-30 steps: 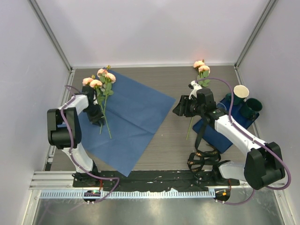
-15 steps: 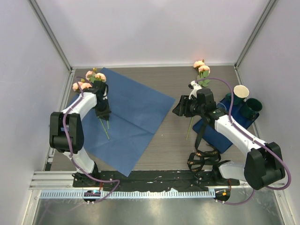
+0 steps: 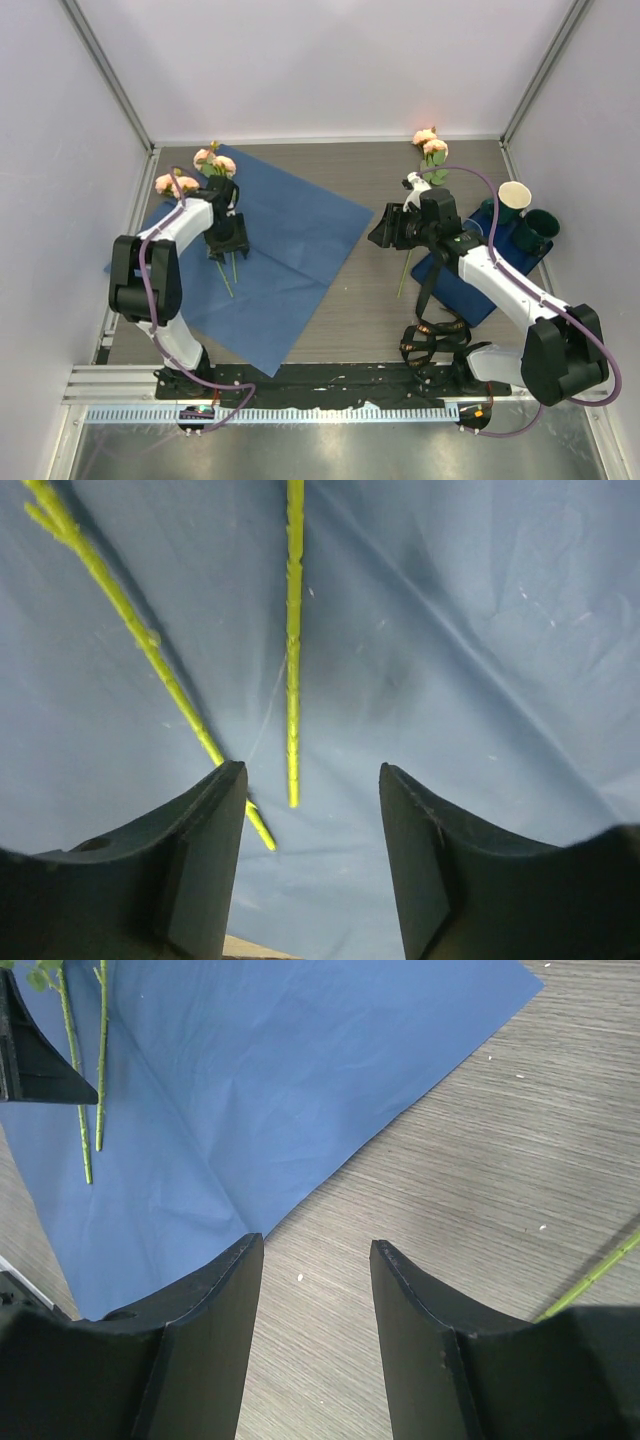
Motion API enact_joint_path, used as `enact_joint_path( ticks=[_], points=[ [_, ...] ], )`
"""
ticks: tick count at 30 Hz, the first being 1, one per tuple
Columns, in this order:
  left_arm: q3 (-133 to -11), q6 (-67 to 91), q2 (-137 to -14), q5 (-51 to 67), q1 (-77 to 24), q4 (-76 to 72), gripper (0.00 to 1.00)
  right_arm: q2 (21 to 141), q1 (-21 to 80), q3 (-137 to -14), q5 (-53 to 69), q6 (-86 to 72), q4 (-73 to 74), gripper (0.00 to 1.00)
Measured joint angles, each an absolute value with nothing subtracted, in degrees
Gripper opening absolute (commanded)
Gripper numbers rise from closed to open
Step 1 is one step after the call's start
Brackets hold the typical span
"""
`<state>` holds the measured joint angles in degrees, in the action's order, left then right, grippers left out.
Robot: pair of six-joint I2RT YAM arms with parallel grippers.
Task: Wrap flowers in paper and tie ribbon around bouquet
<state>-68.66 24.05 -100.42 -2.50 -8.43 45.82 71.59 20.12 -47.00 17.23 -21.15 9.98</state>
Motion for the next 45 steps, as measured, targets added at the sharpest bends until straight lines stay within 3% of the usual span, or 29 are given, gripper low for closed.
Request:
enact_joint_path(
  ticks=[5,10,16,22,24,29,37,40,45],
  points=[
    [-67.7,26.3,-94.5,-1.3,-6.3,45.1,0.62,71.7,20.1,-46.8,17.5,-21.6,9.6,0.54],
    [-69.0,29.3,-91.9,-2.0,3.9,41.8,0.51,72.8,20.1,-46.0,19.4,-23.7,7.0,0.54],
    [-79.9,29.6,-103.9,-7.6,8.4,42.1,0.49,73.6,20.1,-45.8,20.1,-24.2,6.4,0.54],
    [-79.9,29.5,-110.2,-6.2,8.4,40.8,0.48,73.5,20.1,-45.8,20.0,-23.7,6.7,0.54],
    [-79.8,29.5,-110.4,-5.5,8.4,40.3,0.38,73.5,20.1,-45.8,20.0,-23.7,7.0,0.54],
    [-79.8,29.4,-111.7,-4.3,8.4,38.4,0.3,73.5,20.1,-45.8,20.0,-23.7,7.1,0.54],
    [-79.8,28.9,-113.4,-3.0,8.4,37.1,0.4,73.4,20.1,-45.8,19.9,-23.6,7.4,0.54],
    [-79.8,28.5,-113.4,-3.0,7.9,36.9,0.35,73.1,20.1,-45.7,19.8,-23.4,7.4,0.54],
    [-79.8,28.2,-113.5,-2.9,7.8,36.3,0.18,72.7,20.1,-45.7,19.6,-23.0,7.4,0.54]
  ],
)
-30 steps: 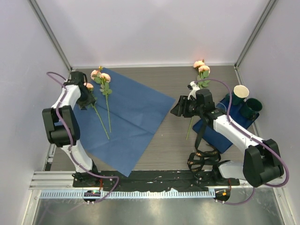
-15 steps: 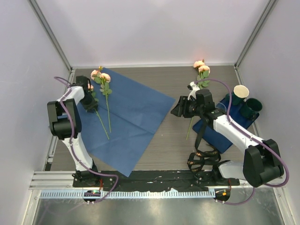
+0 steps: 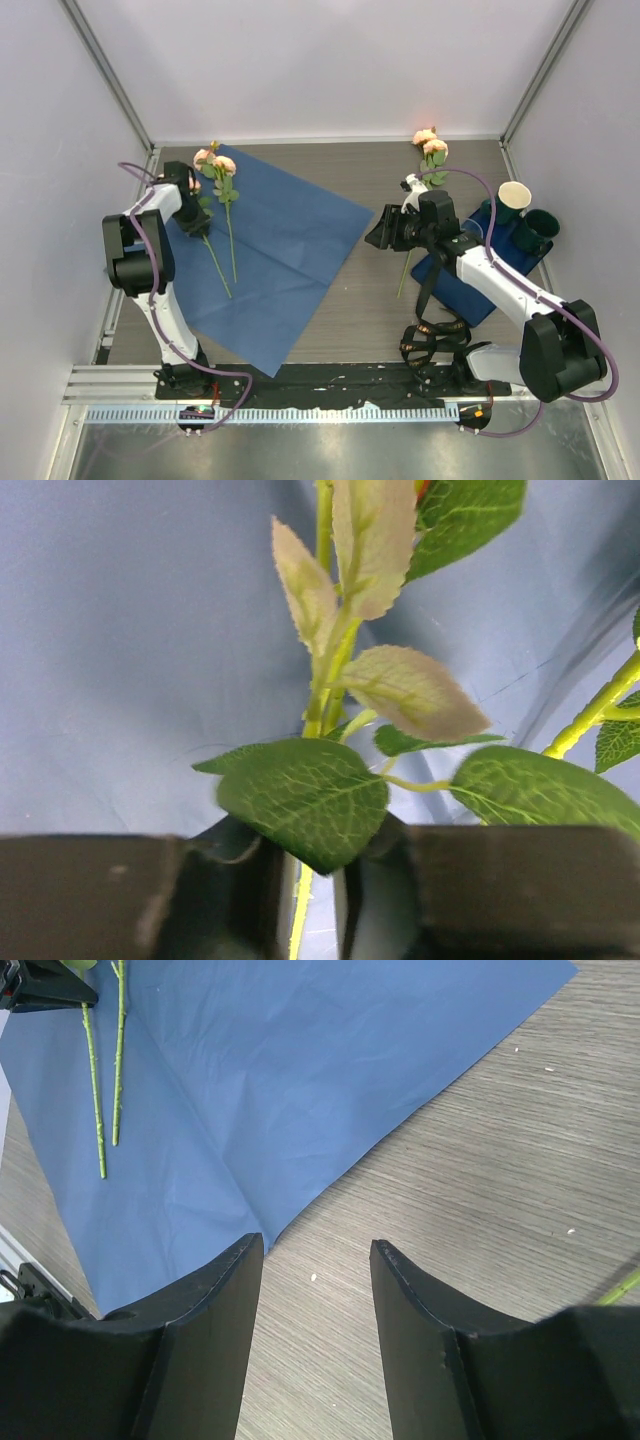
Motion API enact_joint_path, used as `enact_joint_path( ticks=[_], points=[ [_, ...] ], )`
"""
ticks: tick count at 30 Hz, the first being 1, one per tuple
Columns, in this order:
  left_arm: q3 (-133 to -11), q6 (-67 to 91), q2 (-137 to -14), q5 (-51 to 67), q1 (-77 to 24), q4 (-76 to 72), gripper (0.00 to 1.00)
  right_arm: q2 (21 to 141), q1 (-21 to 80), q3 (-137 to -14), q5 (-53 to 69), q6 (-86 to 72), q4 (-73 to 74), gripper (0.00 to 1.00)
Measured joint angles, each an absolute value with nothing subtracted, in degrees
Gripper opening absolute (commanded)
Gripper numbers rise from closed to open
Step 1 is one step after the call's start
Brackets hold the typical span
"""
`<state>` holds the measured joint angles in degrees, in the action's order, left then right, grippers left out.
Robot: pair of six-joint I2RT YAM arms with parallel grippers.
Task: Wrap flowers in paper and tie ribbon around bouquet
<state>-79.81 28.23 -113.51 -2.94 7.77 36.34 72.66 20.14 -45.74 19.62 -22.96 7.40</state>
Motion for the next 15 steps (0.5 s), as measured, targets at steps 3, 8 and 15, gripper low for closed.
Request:
enact_joint_path(
  ticks=[3,8,15],
  points=[
    [-79.6,28.0,-113.5,-3.0,7.4,35.5,0.11,72.6,20.1,-45.7,19.6,-22.8,7.4,0.54],
    [-78.9,26.5,-113.1,-4.5,5.9,34.0,0.06,72.6,20.1,-45.7,19.6,-22.8,7.4,0.54],
    [-78.2,24.1,-112.8,-5.0,3.4,32.0,0.03,72.6,20.1,-45.7,19.6,-22.8,7.4,0.54]
  ],
)
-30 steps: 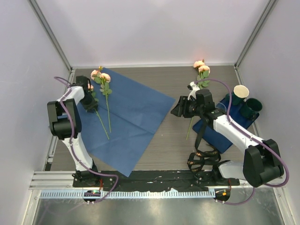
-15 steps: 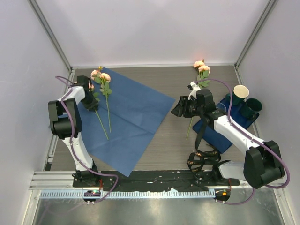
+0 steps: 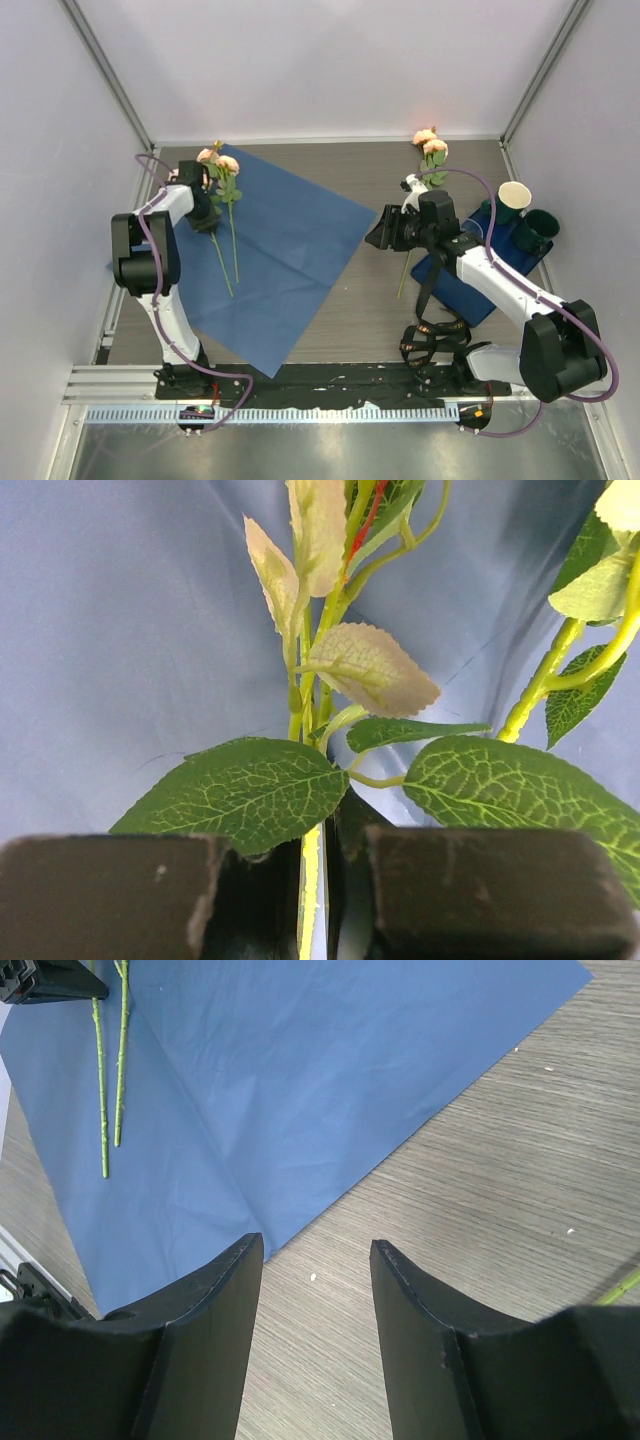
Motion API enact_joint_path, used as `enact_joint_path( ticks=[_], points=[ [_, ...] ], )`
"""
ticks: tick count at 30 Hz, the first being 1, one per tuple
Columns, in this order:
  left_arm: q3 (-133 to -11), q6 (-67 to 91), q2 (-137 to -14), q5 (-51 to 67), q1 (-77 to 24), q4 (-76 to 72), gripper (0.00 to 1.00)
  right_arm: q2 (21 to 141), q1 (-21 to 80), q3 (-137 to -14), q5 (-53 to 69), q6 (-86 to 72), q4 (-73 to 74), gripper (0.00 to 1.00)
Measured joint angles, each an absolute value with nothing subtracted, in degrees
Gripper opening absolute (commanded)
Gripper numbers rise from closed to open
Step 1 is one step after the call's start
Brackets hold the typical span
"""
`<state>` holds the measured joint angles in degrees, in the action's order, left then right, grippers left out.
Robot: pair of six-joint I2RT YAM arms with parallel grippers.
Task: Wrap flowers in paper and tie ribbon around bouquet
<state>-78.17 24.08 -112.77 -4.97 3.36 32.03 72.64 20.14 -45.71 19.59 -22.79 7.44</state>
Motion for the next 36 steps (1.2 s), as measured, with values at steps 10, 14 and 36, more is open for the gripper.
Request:
enact_joint_path(
  ticks=[10,14,36],
  points=[
    [-78.5,23.0,-112.8,-4.4,2.4,31.7,0.02,72.6,20.1,-45.0,19.4,-22.6,7.8,0.53],
    [-78.7,24.4,-112.2,-3.7,2.1,32.1,0.0,72.6,20.1,-45.0,19.3,-22.6,7.8,0.54],
    [-79.5,24.7,-113.4,-1.9,0.8,32.4,0.21,72.7,20.1,-45.0,17.7,-23.0,7.9,0.54]
  ],
)
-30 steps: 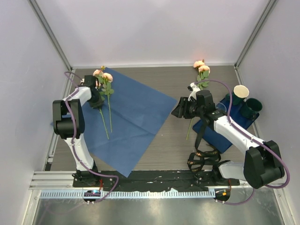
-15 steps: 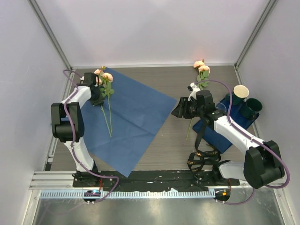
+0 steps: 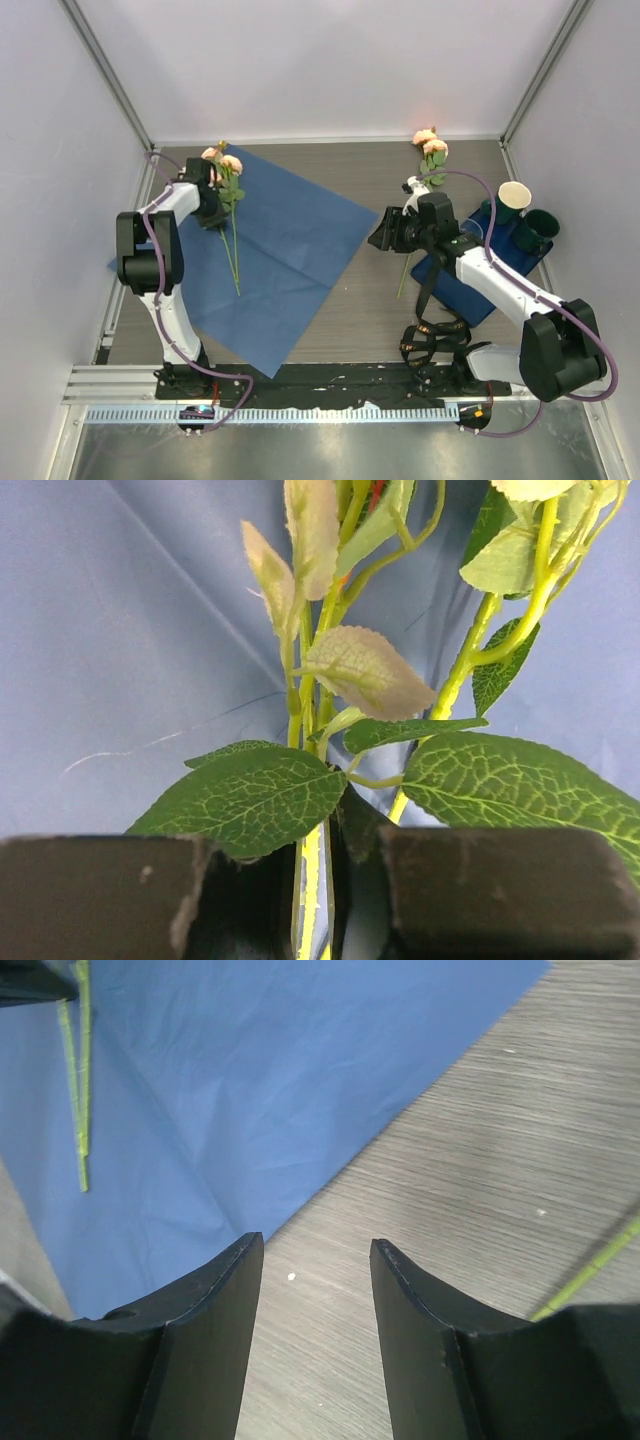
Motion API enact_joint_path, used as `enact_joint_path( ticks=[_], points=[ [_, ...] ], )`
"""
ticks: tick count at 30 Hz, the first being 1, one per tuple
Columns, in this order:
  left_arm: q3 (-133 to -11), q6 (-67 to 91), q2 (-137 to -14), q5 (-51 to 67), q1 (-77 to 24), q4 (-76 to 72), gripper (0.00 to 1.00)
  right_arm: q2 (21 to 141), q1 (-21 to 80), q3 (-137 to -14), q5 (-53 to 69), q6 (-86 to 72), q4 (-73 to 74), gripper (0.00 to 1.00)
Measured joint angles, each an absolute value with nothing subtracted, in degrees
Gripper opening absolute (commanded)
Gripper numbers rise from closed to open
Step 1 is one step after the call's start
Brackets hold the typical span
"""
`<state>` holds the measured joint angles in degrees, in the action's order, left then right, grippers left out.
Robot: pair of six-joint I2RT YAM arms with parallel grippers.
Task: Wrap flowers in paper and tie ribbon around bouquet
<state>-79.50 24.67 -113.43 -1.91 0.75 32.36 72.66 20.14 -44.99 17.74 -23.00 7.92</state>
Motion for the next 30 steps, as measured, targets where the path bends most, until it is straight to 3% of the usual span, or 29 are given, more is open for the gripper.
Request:
enact_joint_path(
  ticks=[4,9,15,21,26,30],
  points=[
    [-79.8,24.3,-113.4,-3.0,0.4,32.7,0.4,74.3,20.1,-46.0,10.4,-23.9,10.5,0.54],
    [-79.8,23.8,-112.1,-3.7,-1.3,34.0,0.53,80.8,19.0,-49.9,0.1,-24.5,13.6,0.54],
    [-79.7,25.1,-105.1,-4.0,-2.3,36.9,0.59,89.4,14.6,-53.0,-6.3,-25.5,15.7,0.54],
    [-74.5,28.1,-88.1,-0.6,-4.7,39.0,0.64,97.7,11.9,-58.9,-9.2,-26.0,16.8,0.49],
    [-69.8,28.7,-72.7,1.8,-12.0,41.9,0.65,102.2,11.2,-61.3,-9.8,-26.5,16.7,0.32],
    [-66.2,29.4,-64.0,2.9,-14.5,44.9,0.65,103.7,11.1,-62.2,-10.2,-27.0,16.2,0.02]
  ],
)
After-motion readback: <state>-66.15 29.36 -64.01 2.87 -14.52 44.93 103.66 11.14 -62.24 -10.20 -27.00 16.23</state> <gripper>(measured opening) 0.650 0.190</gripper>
